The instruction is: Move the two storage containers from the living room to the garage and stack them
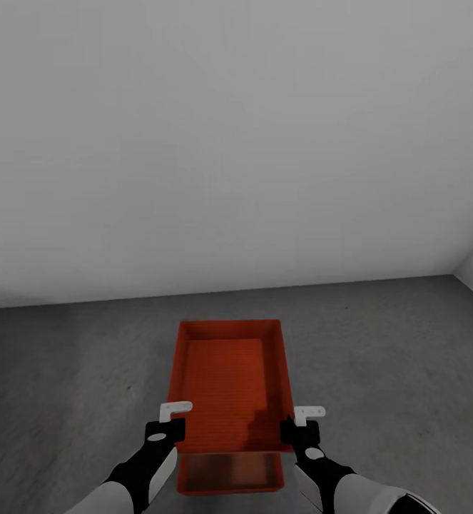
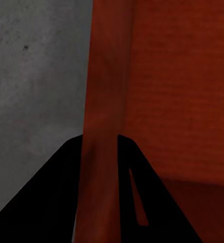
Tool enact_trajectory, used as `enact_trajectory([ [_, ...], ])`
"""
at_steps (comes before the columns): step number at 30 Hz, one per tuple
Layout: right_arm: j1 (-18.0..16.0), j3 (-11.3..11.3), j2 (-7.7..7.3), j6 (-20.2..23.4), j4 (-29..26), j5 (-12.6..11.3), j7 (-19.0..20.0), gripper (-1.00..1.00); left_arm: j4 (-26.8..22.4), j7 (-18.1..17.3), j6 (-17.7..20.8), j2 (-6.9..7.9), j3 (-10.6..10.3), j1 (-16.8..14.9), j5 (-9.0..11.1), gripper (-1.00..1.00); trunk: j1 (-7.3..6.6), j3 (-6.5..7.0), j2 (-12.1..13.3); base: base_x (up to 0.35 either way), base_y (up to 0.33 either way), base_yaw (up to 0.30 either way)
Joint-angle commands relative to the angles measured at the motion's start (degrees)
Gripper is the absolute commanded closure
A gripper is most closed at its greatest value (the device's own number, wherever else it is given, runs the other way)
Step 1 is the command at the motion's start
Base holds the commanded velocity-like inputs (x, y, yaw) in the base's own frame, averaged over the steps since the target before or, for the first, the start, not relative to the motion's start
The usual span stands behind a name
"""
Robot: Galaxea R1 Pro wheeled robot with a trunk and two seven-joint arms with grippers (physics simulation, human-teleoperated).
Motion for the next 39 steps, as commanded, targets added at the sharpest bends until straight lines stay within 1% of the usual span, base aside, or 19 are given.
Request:
enact_trajectory([
  [1, -0.02, -2.51, -0.02, -0.27, 0.29, -1.26, -0.07, 1.0, -0.33, 0.52, -2.92, 0.08, -0.23, -0.05, 0.11, 1.0, 0.23, -0.31, -0.45, 0.0, 0.0, 0.0],
  [14, -0.02, -2.51, -0.03, -0.28, 0.29, -1.26, -0.05, 1.0, -0.42, 0.72, -2.92, 0.05, -0.23, -0.05, 0.11, 1.0, 3.08, -3.79, -5.66, 0.0, 0.0, 0.0],
  [39, -0.02, -2.51, -0.03, -0.29, 0.29, -1.26, -0.05, 1.0, -0.44, 0.72, -2.92, 0.14, -0.23, -0.05, 0.11, 1.0, 3.08, -6.04, -5.66, 0.0, 0.0, 0.0],
])
